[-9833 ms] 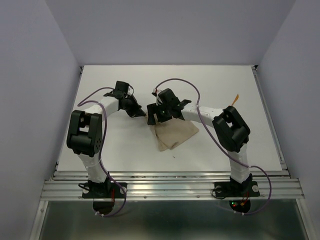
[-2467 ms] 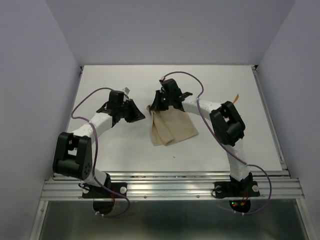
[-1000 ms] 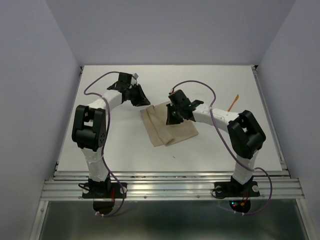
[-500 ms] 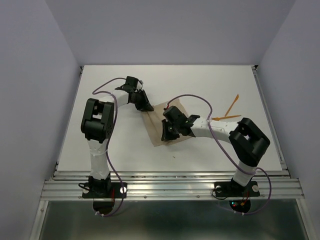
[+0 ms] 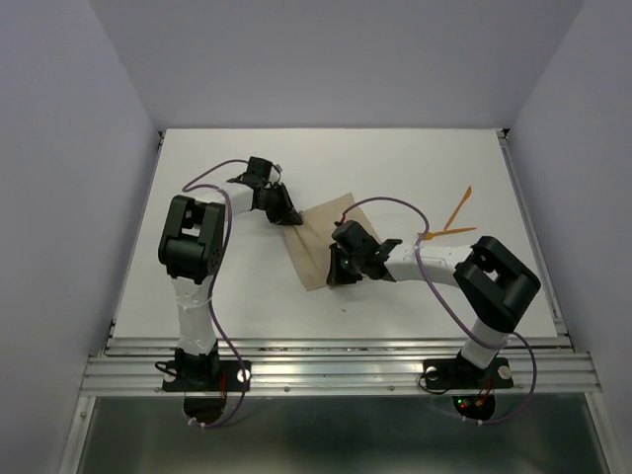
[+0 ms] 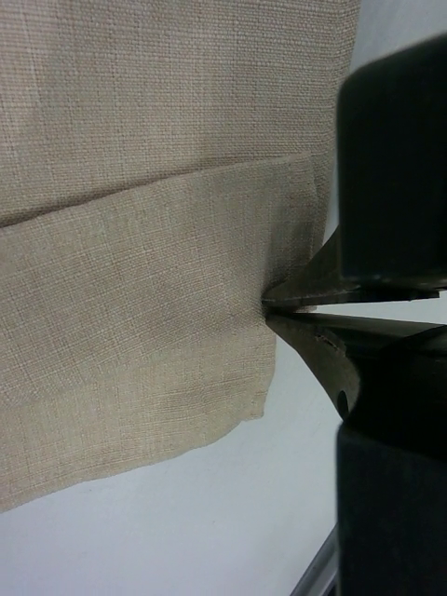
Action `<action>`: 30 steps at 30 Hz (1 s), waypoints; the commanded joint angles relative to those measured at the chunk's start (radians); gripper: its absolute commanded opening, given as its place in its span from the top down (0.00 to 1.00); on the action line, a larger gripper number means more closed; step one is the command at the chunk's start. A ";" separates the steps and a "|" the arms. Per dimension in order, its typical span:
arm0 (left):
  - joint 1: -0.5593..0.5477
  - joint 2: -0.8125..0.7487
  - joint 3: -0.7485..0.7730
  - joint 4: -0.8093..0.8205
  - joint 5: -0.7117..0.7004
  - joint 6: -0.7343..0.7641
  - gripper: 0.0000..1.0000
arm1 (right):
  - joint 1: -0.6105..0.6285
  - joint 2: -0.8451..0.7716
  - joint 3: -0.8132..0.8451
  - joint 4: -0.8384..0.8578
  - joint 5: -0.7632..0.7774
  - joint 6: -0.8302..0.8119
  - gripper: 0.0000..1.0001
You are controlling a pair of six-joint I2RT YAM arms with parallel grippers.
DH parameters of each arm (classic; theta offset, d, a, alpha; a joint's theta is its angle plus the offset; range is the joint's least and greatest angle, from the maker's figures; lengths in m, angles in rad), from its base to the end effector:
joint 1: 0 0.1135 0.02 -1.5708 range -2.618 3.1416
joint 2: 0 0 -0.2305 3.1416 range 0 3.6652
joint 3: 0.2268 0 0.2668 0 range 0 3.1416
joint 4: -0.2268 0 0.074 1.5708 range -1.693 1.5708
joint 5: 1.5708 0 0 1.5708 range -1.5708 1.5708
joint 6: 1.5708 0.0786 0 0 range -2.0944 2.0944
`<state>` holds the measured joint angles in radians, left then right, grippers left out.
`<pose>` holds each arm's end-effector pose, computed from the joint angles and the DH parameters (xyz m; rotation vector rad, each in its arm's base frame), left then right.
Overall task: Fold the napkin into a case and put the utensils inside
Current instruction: Fold the lower triangle-folded napkin at the center of the board.
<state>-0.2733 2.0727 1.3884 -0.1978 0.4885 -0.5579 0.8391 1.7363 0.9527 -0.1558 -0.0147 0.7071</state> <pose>0.4343 -0.1601 0.0870 -0.1356 2.5491 -0.9479 0.2494 0.2794 0.0767 -0.1799 2.6265 0.6144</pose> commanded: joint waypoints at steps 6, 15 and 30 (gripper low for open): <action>-0.006 -0.249 -0.215 -0.023 -0.045 0.067 0.80 | 0.011 -0.095 -0.157 -0.019 -0.087 -0.064 0.88; -0.004 -0.450 -0.207 -0.155 -0.125 0.101 0.67 | 0.029 -0.199 0.016 -0.166 0.010 -0.153 0.81; 0.356 -0.609 -0.264 -0.269 -0.130 0.115 0.60 | 0.166 0.276 0.639 -0.243 0.346 -0.406 0.45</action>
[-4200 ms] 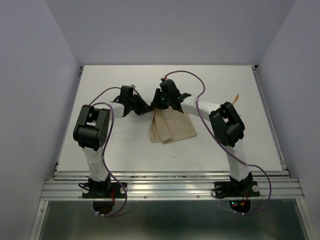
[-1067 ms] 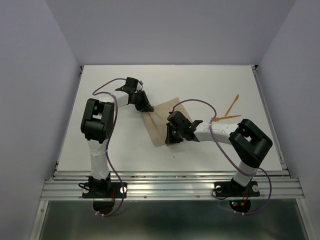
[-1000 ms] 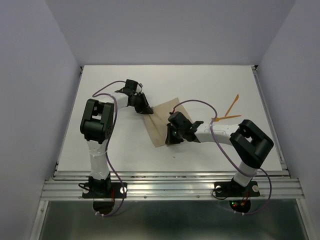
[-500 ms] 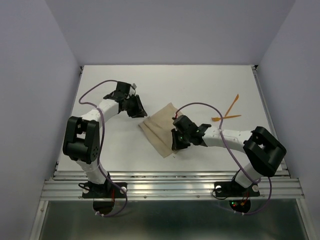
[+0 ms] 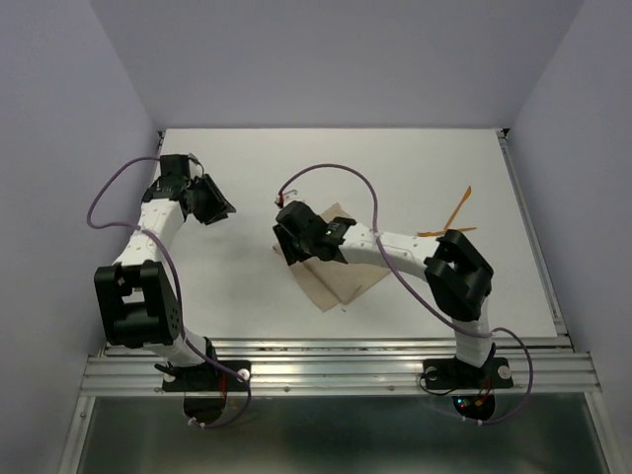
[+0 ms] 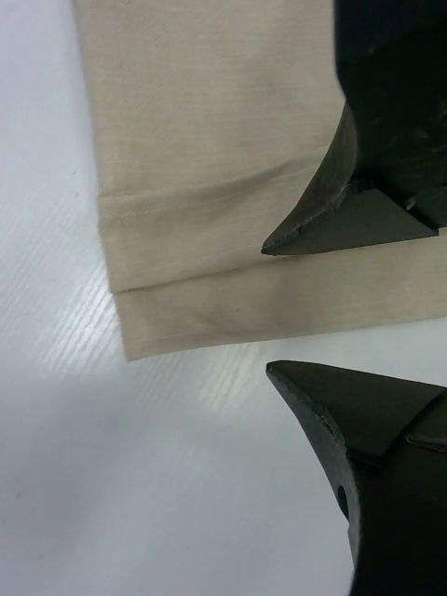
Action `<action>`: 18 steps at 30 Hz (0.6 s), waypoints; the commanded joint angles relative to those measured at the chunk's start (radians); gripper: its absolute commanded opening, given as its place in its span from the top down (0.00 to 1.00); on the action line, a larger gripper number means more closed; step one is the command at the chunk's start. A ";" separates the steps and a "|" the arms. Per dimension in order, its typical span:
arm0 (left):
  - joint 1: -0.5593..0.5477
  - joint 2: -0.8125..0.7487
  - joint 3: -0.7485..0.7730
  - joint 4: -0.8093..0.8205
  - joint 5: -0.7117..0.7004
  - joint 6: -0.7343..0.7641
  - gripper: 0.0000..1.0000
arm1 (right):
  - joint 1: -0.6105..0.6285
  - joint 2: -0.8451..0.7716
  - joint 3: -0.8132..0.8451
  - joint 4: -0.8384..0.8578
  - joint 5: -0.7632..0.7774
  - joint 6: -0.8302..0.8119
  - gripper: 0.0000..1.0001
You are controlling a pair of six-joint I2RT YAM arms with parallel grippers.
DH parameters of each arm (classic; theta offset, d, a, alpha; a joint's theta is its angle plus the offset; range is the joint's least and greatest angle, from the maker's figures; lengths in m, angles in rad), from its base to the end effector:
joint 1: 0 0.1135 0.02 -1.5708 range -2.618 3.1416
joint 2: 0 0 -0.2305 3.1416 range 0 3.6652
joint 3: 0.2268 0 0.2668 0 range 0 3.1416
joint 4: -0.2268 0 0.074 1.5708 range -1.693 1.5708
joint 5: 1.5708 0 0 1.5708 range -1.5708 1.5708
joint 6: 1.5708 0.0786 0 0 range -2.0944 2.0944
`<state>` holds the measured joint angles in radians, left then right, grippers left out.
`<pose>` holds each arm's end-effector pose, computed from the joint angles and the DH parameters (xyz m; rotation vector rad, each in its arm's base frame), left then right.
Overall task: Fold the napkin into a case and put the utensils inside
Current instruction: Fold the lower triangle-folded napkin at the center of the board.
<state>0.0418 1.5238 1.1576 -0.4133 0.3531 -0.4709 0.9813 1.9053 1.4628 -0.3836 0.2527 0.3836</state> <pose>0.3793 -0.0113 0.2028 -0.4298 2.3361 -0.6236 0.2710 0.3698 0.1638 -0.5900 2.3178 0.3530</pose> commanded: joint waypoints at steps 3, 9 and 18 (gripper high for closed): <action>0.067 -0.082 -0.065 -0.051 0.000 0.017 0.60 | 0.043 0.196 0.226 -0.015 0.092 -0.107 0.46; 0.135 -0.108 -0.108 -0.048 0.015 0.028 0.60 | 0.065 0.300 0.335 -0.003 0.131 -0.149 0.47; 0.159 -0.105 -0.133 -0.041 0.035 0.040 0.60 | 0.074 0.406 0.395 -0.001 0.200 -0.176 0.51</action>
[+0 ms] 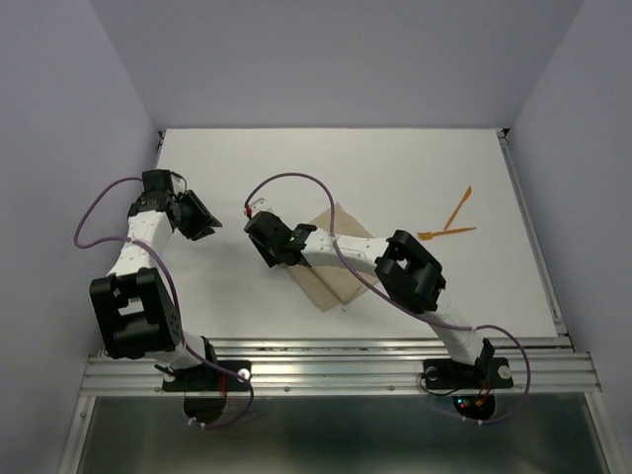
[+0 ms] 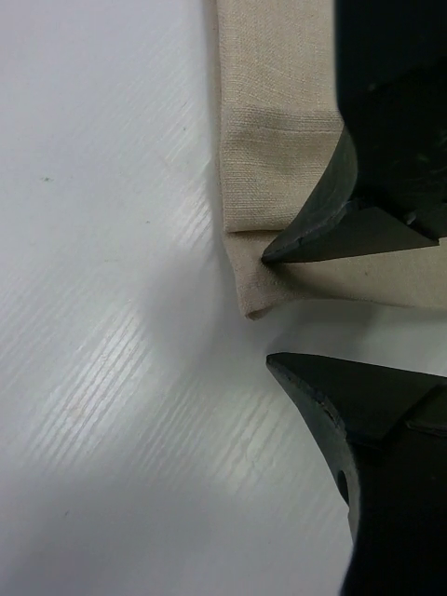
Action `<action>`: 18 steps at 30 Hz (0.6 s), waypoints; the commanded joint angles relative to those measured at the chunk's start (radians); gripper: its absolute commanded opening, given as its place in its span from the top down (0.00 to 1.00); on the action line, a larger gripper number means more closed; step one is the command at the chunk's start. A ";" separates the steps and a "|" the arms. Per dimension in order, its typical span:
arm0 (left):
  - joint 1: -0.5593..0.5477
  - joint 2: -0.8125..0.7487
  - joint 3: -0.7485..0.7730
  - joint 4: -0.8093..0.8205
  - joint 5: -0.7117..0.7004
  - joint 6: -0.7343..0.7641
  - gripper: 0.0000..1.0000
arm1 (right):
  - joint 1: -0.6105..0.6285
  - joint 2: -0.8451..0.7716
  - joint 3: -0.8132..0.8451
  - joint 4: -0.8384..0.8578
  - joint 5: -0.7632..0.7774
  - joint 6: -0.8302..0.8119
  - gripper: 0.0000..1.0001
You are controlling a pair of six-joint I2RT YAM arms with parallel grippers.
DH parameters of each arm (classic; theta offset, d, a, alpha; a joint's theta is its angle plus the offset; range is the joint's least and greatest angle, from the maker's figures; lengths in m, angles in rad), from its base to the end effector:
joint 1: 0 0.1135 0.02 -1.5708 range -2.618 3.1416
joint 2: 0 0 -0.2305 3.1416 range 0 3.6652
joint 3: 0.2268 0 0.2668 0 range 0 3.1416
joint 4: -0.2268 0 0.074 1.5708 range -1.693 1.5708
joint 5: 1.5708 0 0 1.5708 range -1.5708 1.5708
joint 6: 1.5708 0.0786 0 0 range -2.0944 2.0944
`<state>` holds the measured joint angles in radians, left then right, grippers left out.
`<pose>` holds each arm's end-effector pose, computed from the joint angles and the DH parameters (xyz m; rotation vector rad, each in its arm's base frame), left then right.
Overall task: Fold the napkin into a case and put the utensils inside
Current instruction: Fold the lower triangle-folded napkin at the center of the board.
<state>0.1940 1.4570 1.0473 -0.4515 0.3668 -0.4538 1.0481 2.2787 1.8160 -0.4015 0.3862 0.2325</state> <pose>0.3510 0.0402 0.1822 -0.6144 2.3543 -0.5630 0.2875 0.4398 0.1146 -0.7769 2.2259 0.1493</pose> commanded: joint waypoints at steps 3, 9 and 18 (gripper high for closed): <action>0.007 -0.035 -0.030 0.004 0.029 0.024 0.60 | 0.007 0.051 0.037 0.018 0.082 -0.028 0.53; 0.007 -0.037 -0.041 0.010 0.038 0.024 0.60 | 0.007 0.065 0.028 0.038 0.100 -0.016 0.78; 0.007 -0.047 -0.056 0.016 0.057 0.029 0.60 | -0.002 0.002 0.042 0.061 -0.082 -0.006 0.99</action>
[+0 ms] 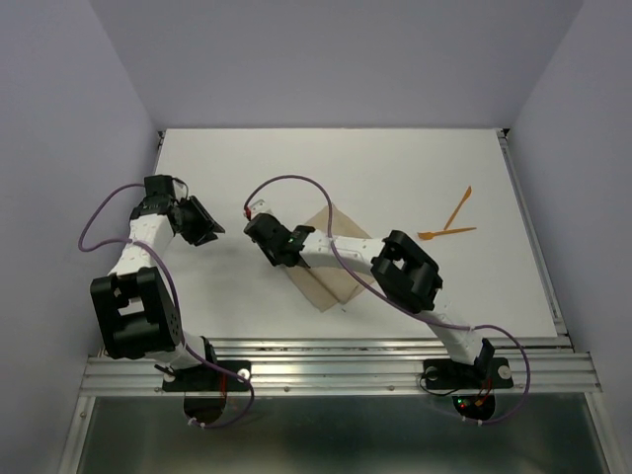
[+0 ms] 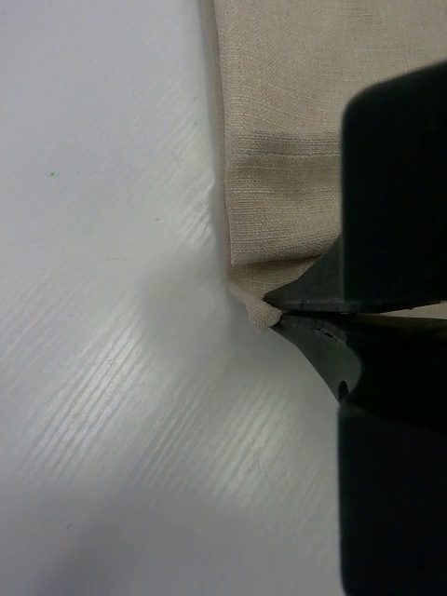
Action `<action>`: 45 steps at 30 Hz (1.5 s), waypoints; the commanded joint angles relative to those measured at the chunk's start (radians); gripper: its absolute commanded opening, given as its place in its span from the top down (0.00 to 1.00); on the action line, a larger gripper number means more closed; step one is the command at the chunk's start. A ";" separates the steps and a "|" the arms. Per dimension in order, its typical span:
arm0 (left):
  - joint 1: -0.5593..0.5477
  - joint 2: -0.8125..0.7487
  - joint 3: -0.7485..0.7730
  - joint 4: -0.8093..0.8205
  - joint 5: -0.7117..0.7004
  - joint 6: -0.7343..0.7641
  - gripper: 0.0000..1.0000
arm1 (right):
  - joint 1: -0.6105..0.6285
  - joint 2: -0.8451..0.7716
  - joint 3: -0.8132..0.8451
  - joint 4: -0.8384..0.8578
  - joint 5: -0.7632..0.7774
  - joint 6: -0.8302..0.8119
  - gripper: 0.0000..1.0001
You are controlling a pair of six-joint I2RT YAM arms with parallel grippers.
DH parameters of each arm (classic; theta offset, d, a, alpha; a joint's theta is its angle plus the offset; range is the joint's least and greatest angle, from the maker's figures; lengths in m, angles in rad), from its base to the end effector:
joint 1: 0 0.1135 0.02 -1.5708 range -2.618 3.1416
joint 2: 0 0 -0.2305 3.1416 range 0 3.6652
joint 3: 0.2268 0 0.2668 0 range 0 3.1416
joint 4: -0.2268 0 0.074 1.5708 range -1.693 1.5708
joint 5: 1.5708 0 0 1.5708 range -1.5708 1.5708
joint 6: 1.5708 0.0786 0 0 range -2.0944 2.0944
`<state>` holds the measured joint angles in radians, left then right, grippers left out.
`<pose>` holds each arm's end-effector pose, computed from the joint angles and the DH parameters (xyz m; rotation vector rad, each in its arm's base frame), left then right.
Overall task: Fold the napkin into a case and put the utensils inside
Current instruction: Fold the lower triangle-folded napkin at the center of the board.
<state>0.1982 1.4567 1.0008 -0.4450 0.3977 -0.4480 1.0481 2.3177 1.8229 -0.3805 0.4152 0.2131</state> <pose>0.3438 0.0380 0.1671 -0.6179 2.3893 -0.5990 0.2907 0.4411 0.1000 -0.7872 2.2164 0.1023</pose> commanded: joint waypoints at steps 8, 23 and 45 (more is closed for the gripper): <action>0.003 -0.048 -0.014 0.003 0.038 0.035 0.60 | -0.083 -0.084 0.021 0.022 -0.397 0.112 0.99; -0.075 -0.039 -0.077 0.077 0.124 0.000 0.38 | -0.132 -0.119 -0.002 -0.034 -0.530 0.112 0.68; -0.083 0.013 -0.136 0.129 0.142 -0.023 0.43 | -0.260 -0.093 -0.005 -0.011 -0.619 0.126 0.31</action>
<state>0.1192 1.4757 0.8745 -0.3317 0.5217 -0.4786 0.7715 2.1975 1.7775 -0.4110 -0.1223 0.3252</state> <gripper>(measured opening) 0.570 0.685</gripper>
